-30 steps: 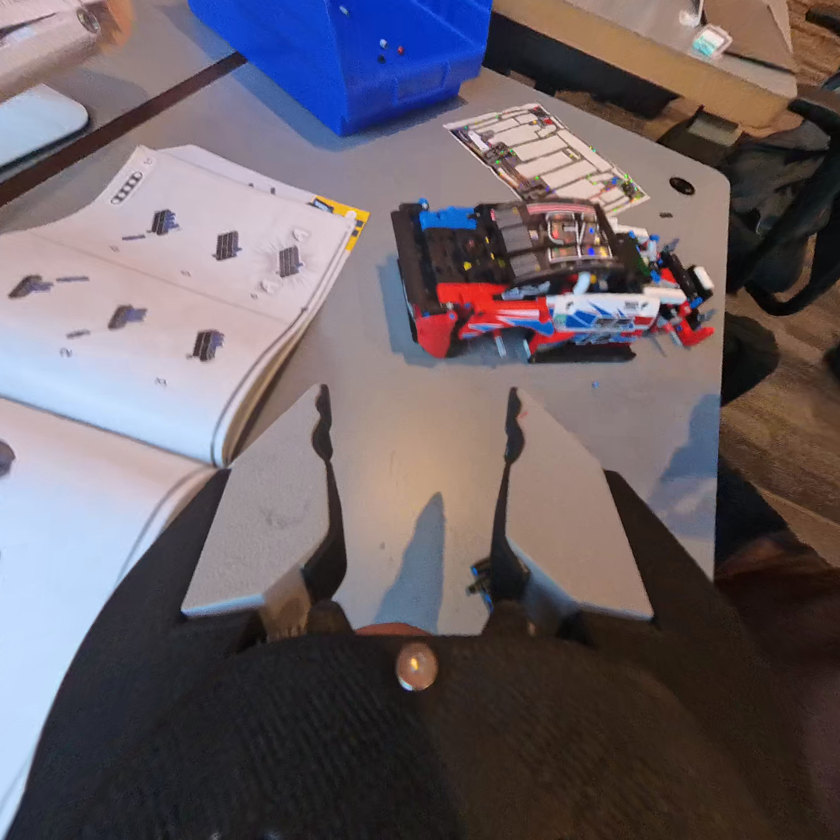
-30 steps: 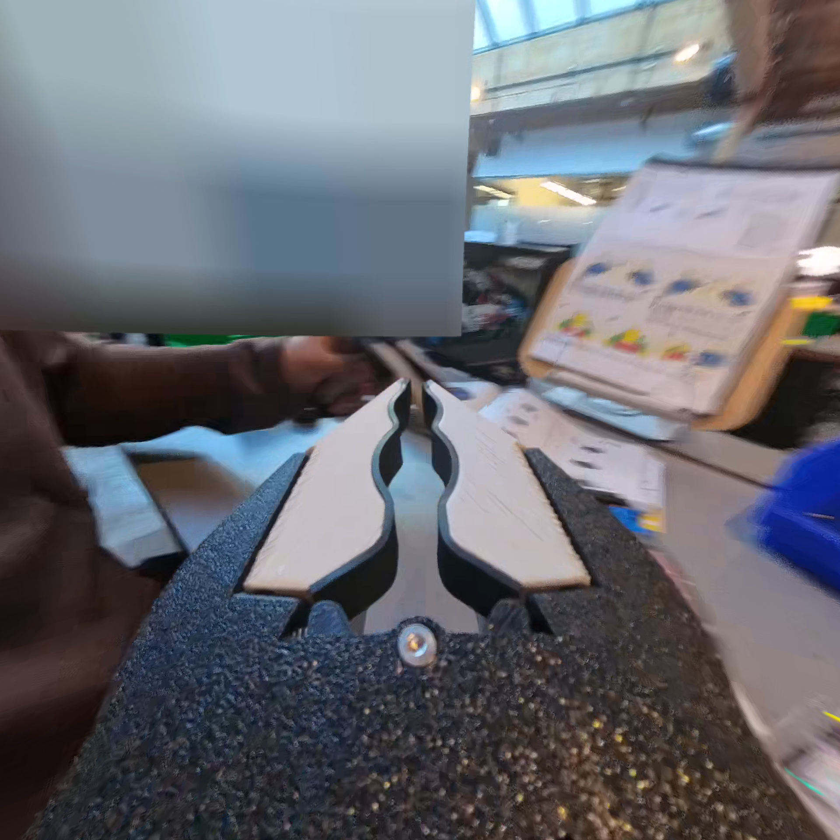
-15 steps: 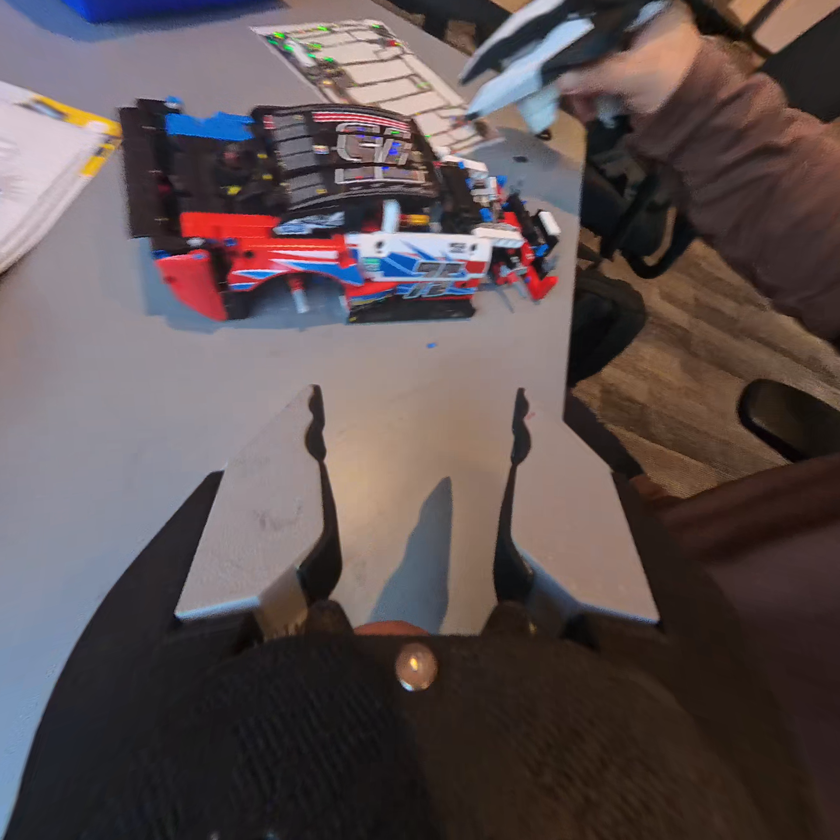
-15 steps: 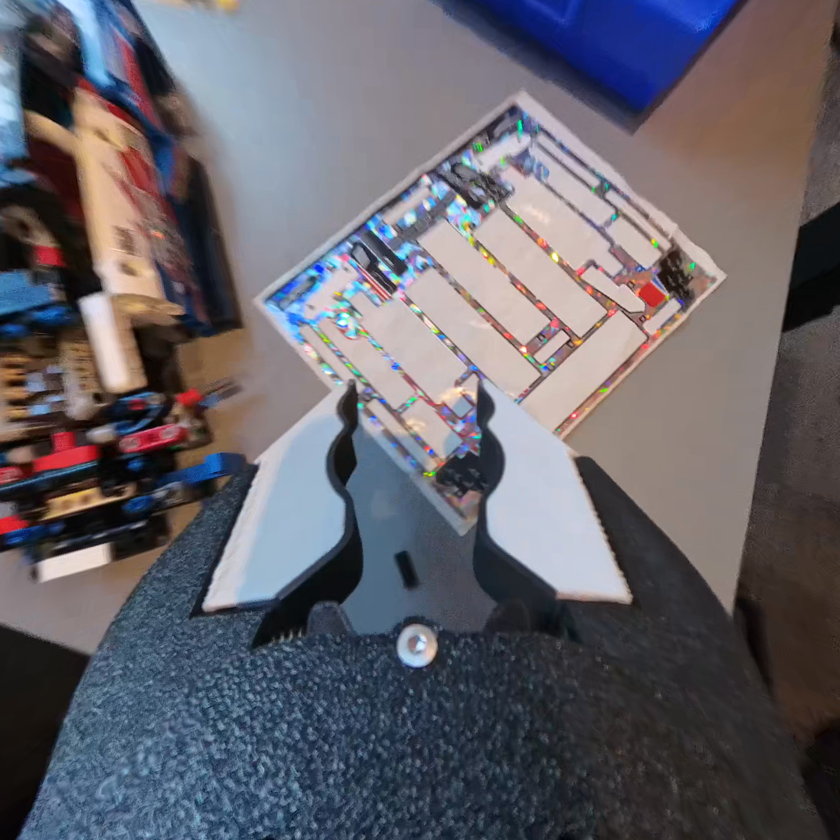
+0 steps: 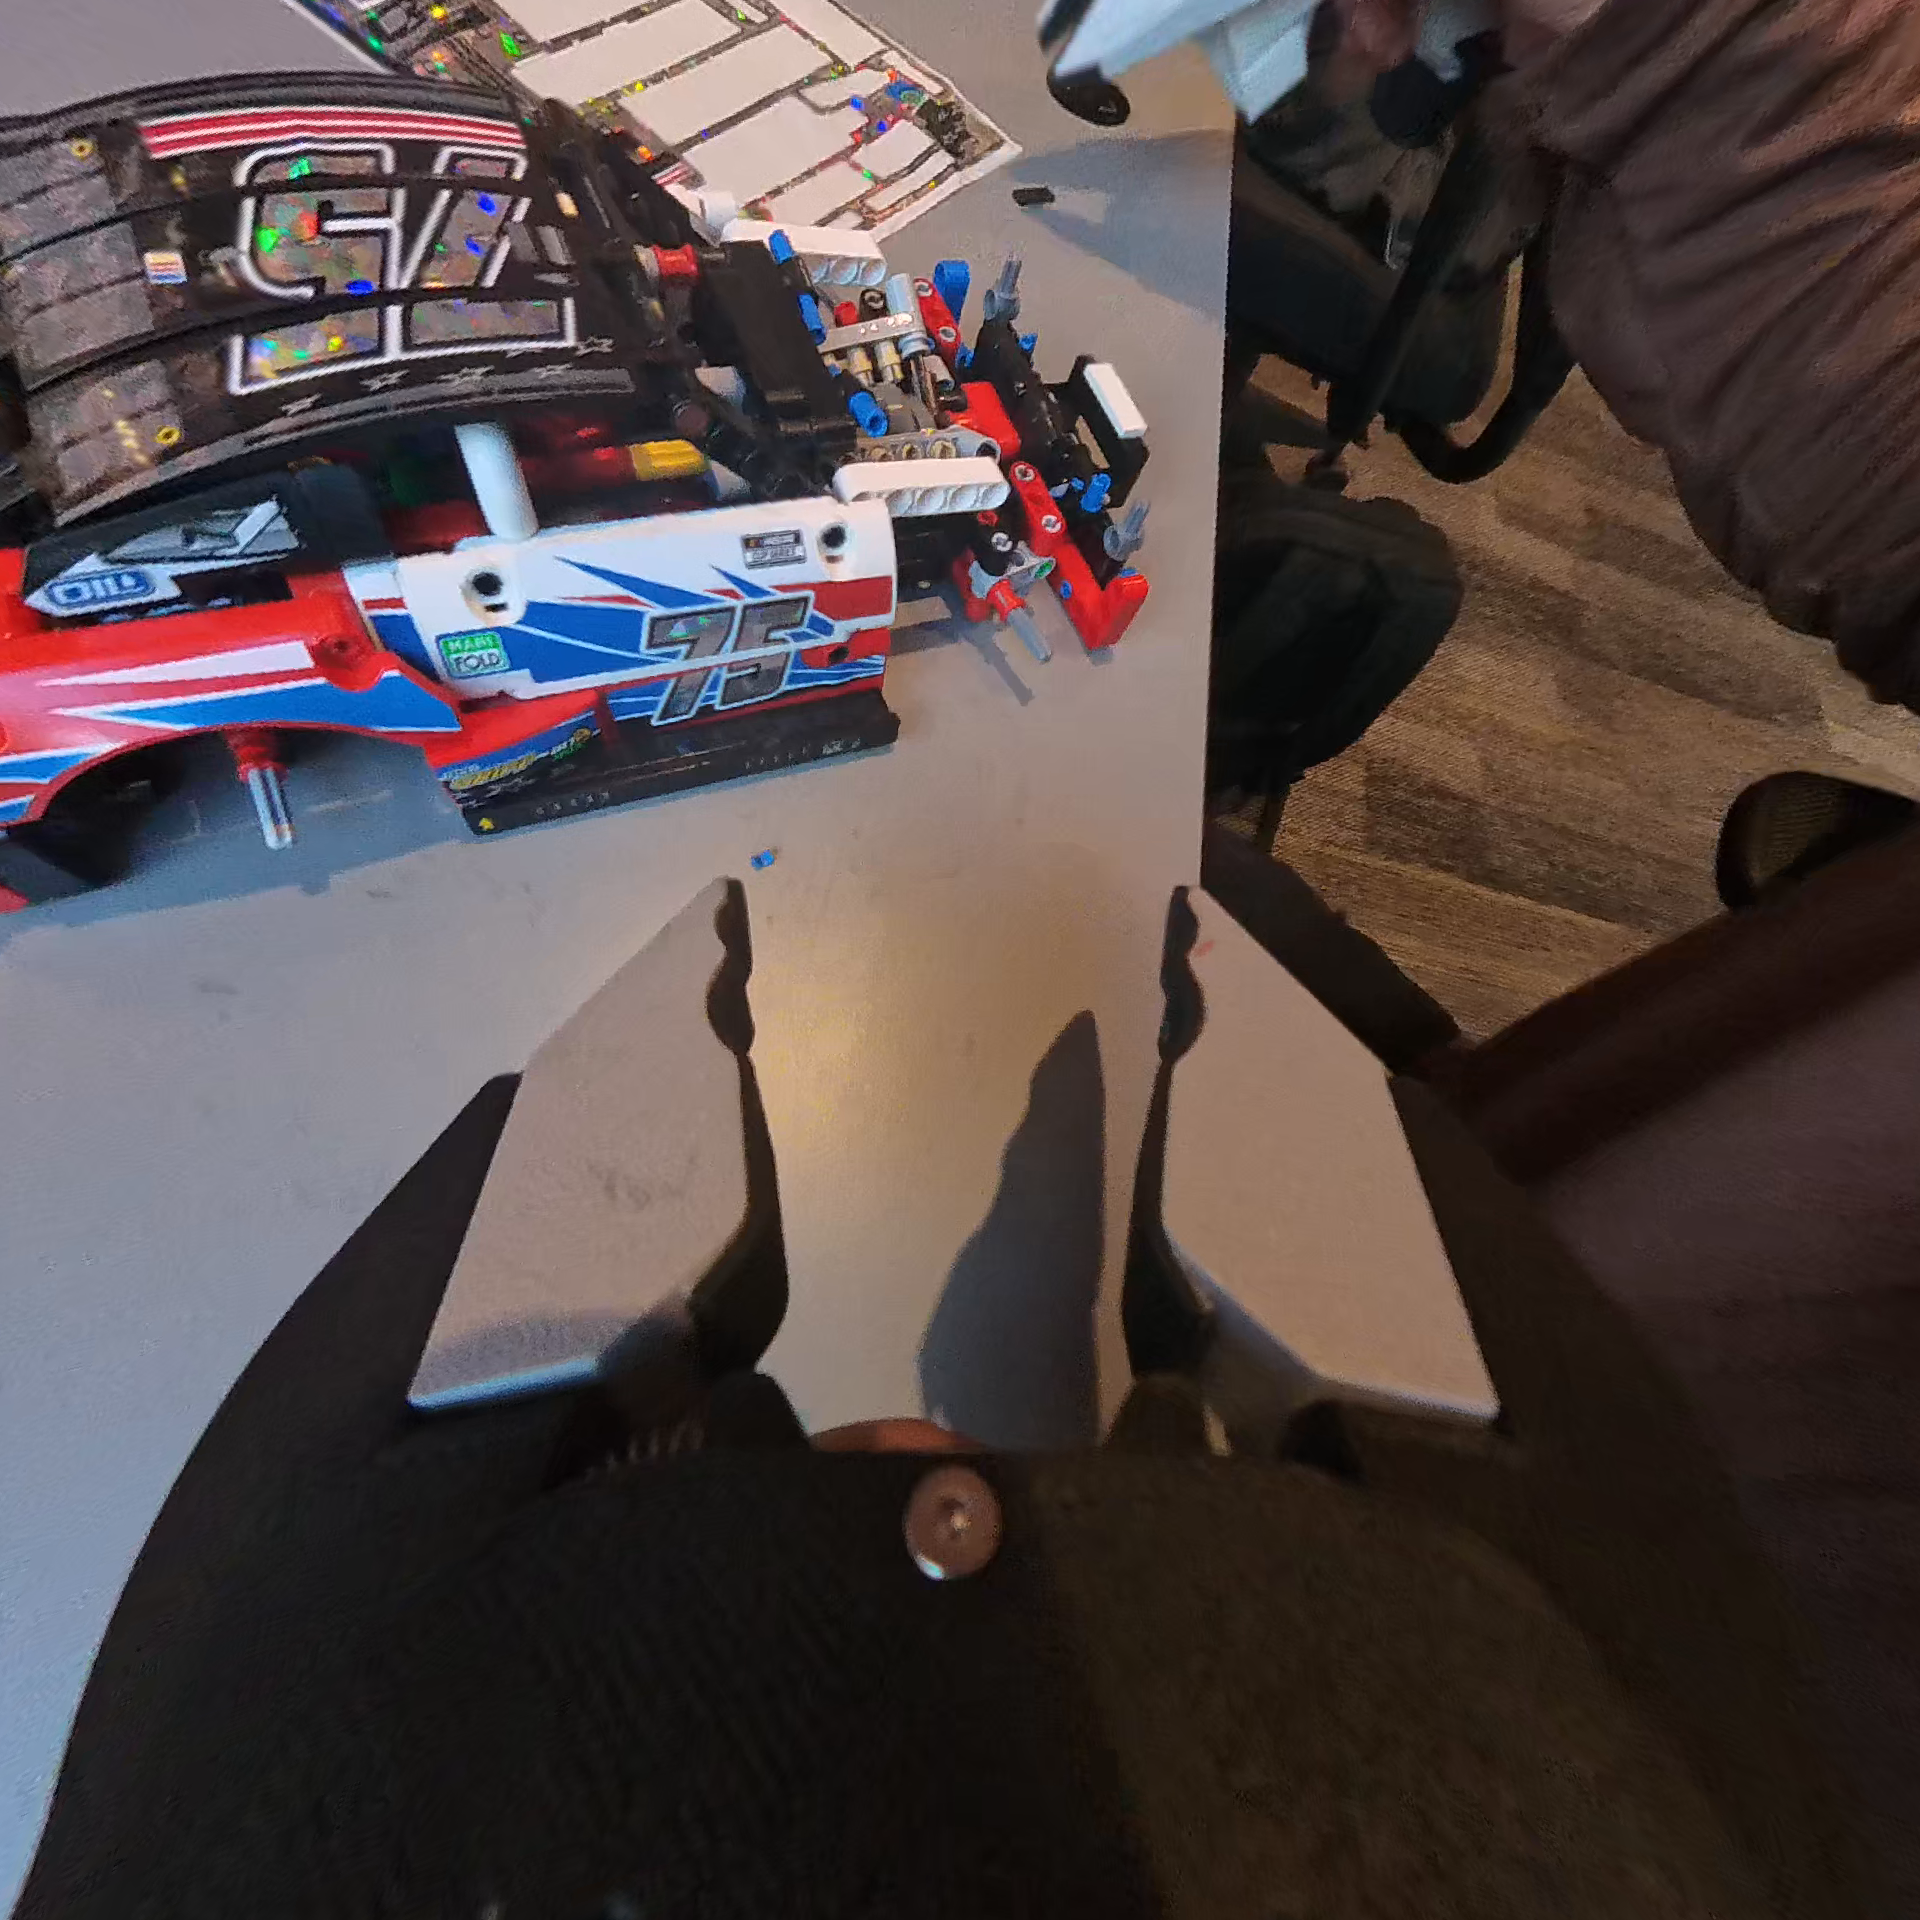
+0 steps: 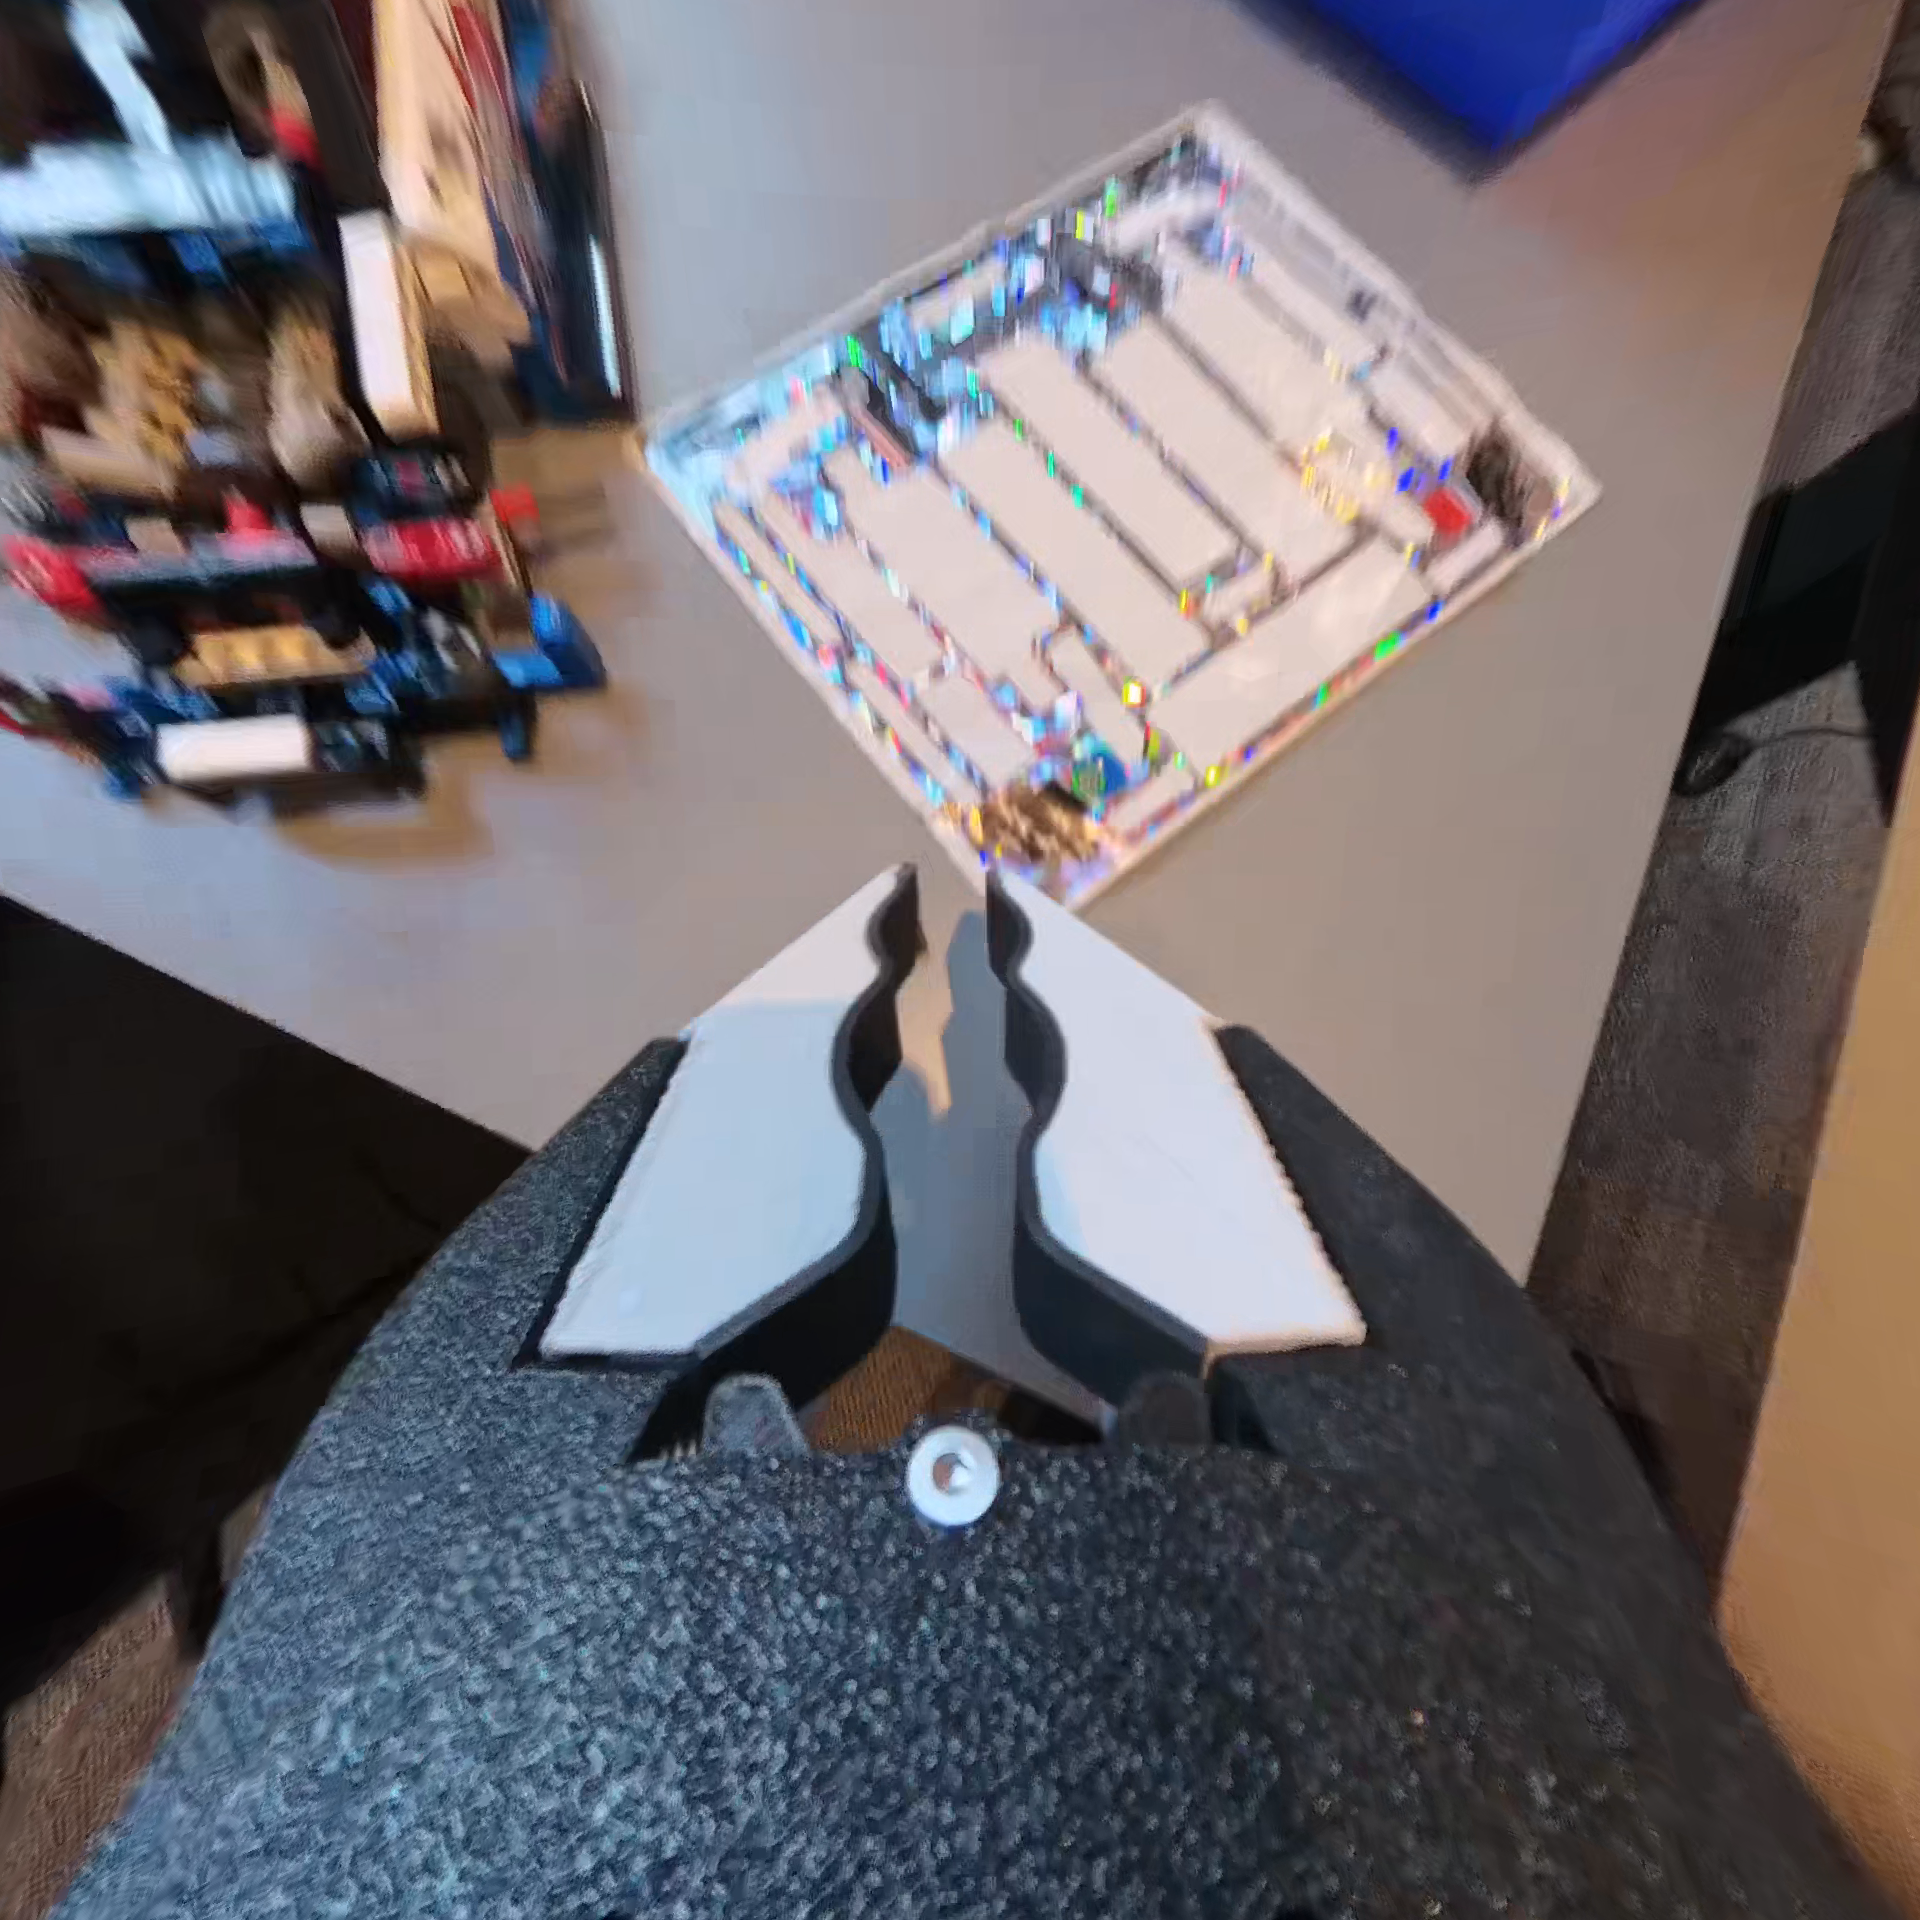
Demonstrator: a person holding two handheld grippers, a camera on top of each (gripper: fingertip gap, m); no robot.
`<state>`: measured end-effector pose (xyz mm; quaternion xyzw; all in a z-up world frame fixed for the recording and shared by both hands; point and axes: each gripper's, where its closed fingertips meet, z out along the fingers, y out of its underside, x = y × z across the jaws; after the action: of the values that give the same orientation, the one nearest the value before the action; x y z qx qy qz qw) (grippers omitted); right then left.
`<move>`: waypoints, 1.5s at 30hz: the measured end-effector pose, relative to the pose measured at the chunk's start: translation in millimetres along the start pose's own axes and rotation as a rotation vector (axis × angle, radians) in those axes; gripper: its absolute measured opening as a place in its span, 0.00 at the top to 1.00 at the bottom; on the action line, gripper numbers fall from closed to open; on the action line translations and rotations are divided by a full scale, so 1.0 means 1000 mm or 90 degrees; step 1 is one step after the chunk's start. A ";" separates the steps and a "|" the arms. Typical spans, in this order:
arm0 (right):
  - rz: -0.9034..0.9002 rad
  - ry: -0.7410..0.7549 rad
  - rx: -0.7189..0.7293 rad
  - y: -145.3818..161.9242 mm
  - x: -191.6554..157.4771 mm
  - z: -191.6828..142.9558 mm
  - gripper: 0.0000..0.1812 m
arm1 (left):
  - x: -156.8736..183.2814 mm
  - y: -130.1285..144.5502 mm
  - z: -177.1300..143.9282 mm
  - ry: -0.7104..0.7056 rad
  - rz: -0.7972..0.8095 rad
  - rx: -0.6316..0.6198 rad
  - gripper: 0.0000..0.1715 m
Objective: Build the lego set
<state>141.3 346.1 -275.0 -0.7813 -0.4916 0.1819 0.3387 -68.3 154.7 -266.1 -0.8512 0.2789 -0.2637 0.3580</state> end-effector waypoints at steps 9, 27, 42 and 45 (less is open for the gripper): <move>-0.026 -0.117 -0.029 0.020 -0.011 0.021 0.98 | 0.008 -0.005 0.023 -0.008 -0.042 -0.018 0.54; 0.020 0.356 -0.112 -0.026 0.265 -0.124 0.74 | 0.002 -0.036 0.030 -0.190 -0.060 0.125 0.56; -0.153 0.481 0.007 -0.085 0.189 -0.113 0.88 | 0.010 -0.054 0.048 -0.308 -0.025 0.091 0.53; -0.151 0.456 0.011 -0.083 0.179 -0.108 0.88 | 0.034 -0.071 0.063 -0.280 0.025 0.095 0.54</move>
<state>234.7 491.3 -131.7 -0.7303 -0.4275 -0.1391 0.5144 16.5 202.9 -242.3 -0.8538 0.1902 -0.0852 0.4772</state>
